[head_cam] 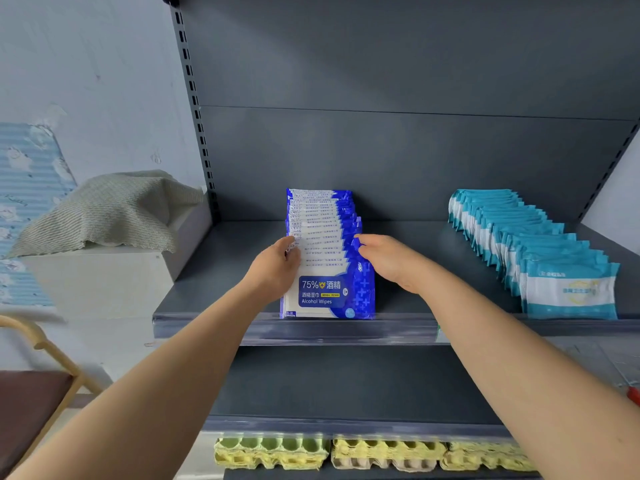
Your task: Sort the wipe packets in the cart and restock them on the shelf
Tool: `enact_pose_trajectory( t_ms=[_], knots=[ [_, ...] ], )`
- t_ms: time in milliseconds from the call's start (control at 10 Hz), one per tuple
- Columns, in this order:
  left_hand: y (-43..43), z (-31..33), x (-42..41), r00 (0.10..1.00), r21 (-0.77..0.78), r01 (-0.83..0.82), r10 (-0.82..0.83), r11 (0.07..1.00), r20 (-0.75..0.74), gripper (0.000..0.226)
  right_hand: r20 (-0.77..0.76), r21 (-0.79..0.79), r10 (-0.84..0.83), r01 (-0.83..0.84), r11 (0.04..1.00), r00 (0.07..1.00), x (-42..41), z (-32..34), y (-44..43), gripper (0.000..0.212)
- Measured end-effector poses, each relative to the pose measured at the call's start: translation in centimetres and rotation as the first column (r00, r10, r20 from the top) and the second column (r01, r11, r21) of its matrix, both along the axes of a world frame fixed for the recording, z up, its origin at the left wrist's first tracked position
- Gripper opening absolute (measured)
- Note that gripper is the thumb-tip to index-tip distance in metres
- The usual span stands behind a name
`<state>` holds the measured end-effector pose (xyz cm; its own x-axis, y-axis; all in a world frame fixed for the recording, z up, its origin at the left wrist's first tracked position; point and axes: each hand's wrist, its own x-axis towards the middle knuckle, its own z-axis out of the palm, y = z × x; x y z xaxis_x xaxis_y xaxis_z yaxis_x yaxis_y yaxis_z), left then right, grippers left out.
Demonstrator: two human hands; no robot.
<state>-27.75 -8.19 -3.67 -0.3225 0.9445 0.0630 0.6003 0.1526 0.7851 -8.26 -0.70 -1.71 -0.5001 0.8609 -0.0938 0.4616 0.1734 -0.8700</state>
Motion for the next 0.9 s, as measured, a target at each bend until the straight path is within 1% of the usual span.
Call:
enact_pose_trajectory(
  t_ms=[100, 200, 300, 400, 500, 600, 700, 800, 900],
  knots=[
    [-0.1, 0.0, -0.5, 0.997, 0.057, 0.078, -0.076, 0.995, -0.028, 0.048, 0.056, 0.226, -0.02, 0.007, 0.974, 0.998, -0.3, 0.5, -0.1, 0.05],
    [-0.6, -0.1, -0.2, 0.993, 0.044, 0.119, -0.119, 0.992, -0.015, 0.053, 0.226, 0.266, 0.054, -0.115, 0.957, 0.973, -0.5, 0.3, 0.1, 0.045],
    [-0.6, -0.1, -0.1, 0.989, 0.056, 0.131, -0.135, 0.99, 0.055, 0.045, 0.109, 0.237, -0.004, -0.022, 0.971, 0.994, -0.3, 0.4, -0.2, 0.043],
    [-0.6, 0.3, 0.0, 0.962, 0.075, 0.063, -0.081, 0.995, 0.261, 0.007, -0.016, 0.157, -0.081, 0.082, 0.984, 0.997, -0.3, 0.8, -0.2, 0.041],
    [-0.1, -0.1, 0.2, 0.912, 0.003, 0.036, -0.035, 0.999, 0.409, 0.01, -0.136, -0.134, -0.084, 0.066, 0.989, 0.987, -1.2, 0.5, -0.3, 0.042],
    [0.0, -0.4, 0.3, 0.91, -0.019, 0.031, -0.02, 0.999, 0.413, 0.025, -0.165, -0.22, -0.053, 0.016, 0.975, 0.985, -1.8, -0.3, 0.3, 0.031],
    [0.0, -0.1, 0.3, 0.93, -0.019, -0.004, 0.011, 1.0, 0.369, 0.025, -0.146, -0.162, -0.064, 0.04, 0.986, 0.987, -1.0, 0.0, 0.4, 0.03],
    [0.0, 0.4, 0.4, 0.989, 0.036, -0.056, 0.05, 0.998, 0.138, 0.029, 0.05, 0.074, -0.106, 0.103, 0.992, 0.993, 0.4, 0.1, 0.2, 0.025],
    [-0.2, 0.9, 0.7, 0.97, 0.134, -0.095, 0.122, 0.986, -0.211, 0.033, 0.271, 0.383, -0.233, 0.118, 0.916, 0.934, 2.2, 0.1, -0.2, 0.039]
  ],
)
